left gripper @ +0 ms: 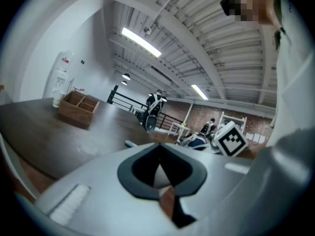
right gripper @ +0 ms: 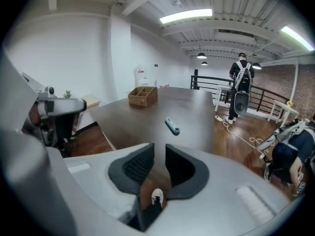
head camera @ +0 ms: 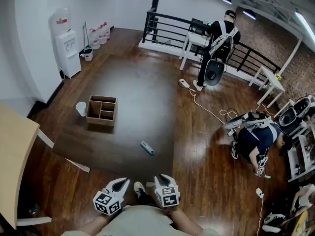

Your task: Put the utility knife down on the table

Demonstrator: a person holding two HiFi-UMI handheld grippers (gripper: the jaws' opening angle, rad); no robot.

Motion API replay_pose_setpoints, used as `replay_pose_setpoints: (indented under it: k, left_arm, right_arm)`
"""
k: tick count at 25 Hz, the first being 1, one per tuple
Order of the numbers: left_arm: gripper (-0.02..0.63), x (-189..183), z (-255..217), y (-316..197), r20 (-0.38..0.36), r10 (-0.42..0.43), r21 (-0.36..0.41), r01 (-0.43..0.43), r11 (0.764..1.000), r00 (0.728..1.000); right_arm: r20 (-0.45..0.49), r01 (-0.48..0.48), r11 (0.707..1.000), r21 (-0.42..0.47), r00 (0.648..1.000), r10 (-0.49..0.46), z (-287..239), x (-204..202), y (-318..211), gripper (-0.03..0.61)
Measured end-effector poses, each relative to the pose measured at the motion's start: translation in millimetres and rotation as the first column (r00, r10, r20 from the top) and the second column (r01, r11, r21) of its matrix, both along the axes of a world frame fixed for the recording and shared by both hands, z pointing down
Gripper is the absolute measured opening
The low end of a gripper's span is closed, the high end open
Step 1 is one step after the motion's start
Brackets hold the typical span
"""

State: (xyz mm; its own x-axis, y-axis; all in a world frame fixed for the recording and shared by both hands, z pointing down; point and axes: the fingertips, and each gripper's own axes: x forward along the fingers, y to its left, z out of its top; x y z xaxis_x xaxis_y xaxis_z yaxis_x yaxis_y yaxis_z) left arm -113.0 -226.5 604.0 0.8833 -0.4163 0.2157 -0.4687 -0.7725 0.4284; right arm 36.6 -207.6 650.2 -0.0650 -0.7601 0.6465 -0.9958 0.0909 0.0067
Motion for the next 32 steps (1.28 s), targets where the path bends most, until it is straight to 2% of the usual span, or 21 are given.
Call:
replay_pose_setpoints:
  k: [3,8,14,18,21,23,28,32]
  left_arm:
    - [0.0,15.6,2.2,41.1,-0.012,0.093,-0.031,-0.094,0.995,0.996]
    - [0.0,41.9,-6.8,83.9,-0.016,0.234,0.025,-0.234,0.972,0.972]
    - [0.0,77.3,-33.8,129.9,-0.032,0.335,0.079,-0.332,0.94,0.942]
    - [0.0,122.2,-55.1,183.8,-0.063,0.438,0.116,-0.429,0.896,0.897]
    - [0.0,158.4,-66.5,240.9,-0.061,0.541,0.169,-0.526,0.834,0.839]
    - [0.0,172.3,-68.5,271.2,-0.041,0.584,0.189,-0.567,0.802,0.811]
    - [0.0,186.5,-79.9,312.6,-0.019,0.608,0.236,-0.588,0.774,0.794]
    - [0.0,210.6,-87.9,357.4,-0.015,0.629,0.28,-0.601,0.749,0.777]
  right_arm:
    - [0.015,-0.022,1.0,0.015,1.0,0.022,-17.8,-13.6,55.2,0.075]
    - [0.035,-0.097,0.991,0.096,0.995,0.094,-41.5,-3.6,98.5,0.046]
    - [0.083,-0.225,0.944,0.24,0.974,0.211,-83.3,31.3,155.6,0.003]
    - [0.076,-0.311,0.903,0.297,0.95,0.302,-107.0,64.5,222.7,0.002]
    - [0.075,-0.375,0.86,0.346,0.925,0.372,-124.7,90.8,275.2,0.002]
    - [0.065,-0.405,0.837,0.366,0.909,0.412,-130.9,100.6,305.1,0.002]
    - [0.057,-0.469,0.779,0.415,0.868,0.493,-140.6,113.5,359.8,0.002]
    - [0.076,-0.488,0.762,0.425,0.859,0.507,-135.2,128.6,407.3,0.002]
